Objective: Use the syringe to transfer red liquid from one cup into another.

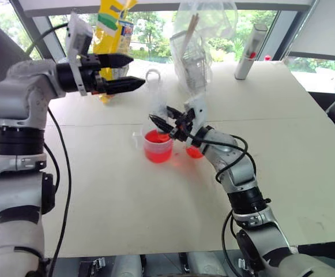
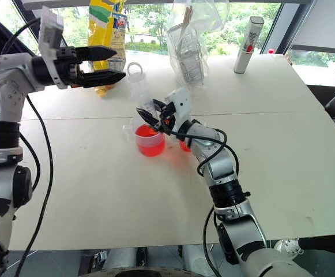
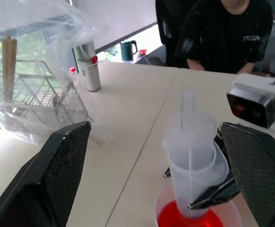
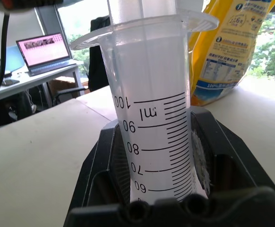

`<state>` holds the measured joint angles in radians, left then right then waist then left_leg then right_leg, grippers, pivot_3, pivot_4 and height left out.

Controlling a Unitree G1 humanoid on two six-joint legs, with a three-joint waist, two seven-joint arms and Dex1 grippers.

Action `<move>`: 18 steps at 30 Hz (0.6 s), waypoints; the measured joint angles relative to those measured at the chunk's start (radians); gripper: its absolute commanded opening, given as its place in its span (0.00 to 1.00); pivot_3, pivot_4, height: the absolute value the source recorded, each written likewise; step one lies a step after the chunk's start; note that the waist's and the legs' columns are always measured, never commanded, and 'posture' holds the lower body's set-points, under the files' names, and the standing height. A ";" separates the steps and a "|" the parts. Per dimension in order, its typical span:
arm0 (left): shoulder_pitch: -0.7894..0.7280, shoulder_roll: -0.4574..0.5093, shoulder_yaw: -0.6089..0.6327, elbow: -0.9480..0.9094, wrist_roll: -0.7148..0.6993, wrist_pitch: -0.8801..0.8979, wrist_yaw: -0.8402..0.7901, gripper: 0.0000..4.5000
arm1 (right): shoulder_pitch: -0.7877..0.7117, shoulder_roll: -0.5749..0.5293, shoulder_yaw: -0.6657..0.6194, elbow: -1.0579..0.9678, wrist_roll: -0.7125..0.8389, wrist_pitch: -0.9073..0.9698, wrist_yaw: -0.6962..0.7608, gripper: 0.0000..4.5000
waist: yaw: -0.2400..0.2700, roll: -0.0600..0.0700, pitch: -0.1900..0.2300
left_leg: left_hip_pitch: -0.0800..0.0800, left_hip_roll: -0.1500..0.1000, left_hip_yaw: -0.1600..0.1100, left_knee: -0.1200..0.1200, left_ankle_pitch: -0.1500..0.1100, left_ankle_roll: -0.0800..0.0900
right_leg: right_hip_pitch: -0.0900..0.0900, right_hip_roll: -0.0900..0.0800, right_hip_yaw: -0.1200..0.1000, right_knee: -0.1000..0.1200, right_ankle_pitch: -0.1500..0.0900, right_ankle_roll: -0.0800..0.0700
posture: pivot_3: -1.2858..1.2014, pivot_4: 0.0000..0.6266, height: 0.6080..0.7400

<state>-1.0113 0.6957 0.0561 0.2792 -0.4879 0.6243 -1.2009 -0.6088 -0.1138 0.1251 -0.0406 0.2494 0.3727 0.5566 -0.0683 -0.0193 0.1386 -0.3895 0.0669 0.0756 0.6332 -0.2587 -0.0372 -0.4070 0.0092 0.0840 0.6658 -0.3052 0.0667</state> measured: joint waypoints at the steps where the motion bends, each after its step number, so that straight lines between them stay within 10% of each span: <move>1: 0.014 0.000 0.000 -0.005 -0.001 0.000 -0.002 0.99 | -0.011 0.001 -0.018 -0.022 0.019 0.033 -0.014 0.31 | 0.000 0.000 0.000 | 0.000 0.000 0.000 0.000 0.000 0.000 | 0.000 -0.001 0.000 0.000 0.000 0.000 | 0.52 0.24 0.99; 11: 0.025 -0.063 -0.023 0.034 0.015 -0.036 -0.014 0.99 | -0.166 -0.105 -0.253 -0.249 0.167 0.298 -0.191 0.31 | 0.012 0.000 0.000 | -0.001 -0.001 0.001 0.000 0.000 0.000 | 0.000 -0.002 -0.001 -0.001 0.000 0.000 | 0.52 0.24 0.99; 18: 0.004 -0.135 -0.057 0.069 0.029 -0.072 -0.033 0.99 | 0.040 -0.184 -0.286 -0.363 0.171 0.347 -0.228 0.31 | 0.022 -0.001 0.000 | -0.001 -0.001 0.001 -0.001 0.000 0.000 | 0.000 -0.001 0.000 -0.001 0.000 0.000 | 0.52 0.24 0.99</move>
<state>-1.0076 0.5611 -0.0013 0.3484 -0.4589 0.5521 -1.2339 -0.5688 -0.2976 -0.1608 -0.4032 0.4208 0.7193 0.3285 -0.0460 -0.0198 0.1382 -0.3901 0.0654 0.0766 0.6325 -0.2587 -0.0371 -0.4072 0.0087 0.0836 0.6646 -0.3052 0.0668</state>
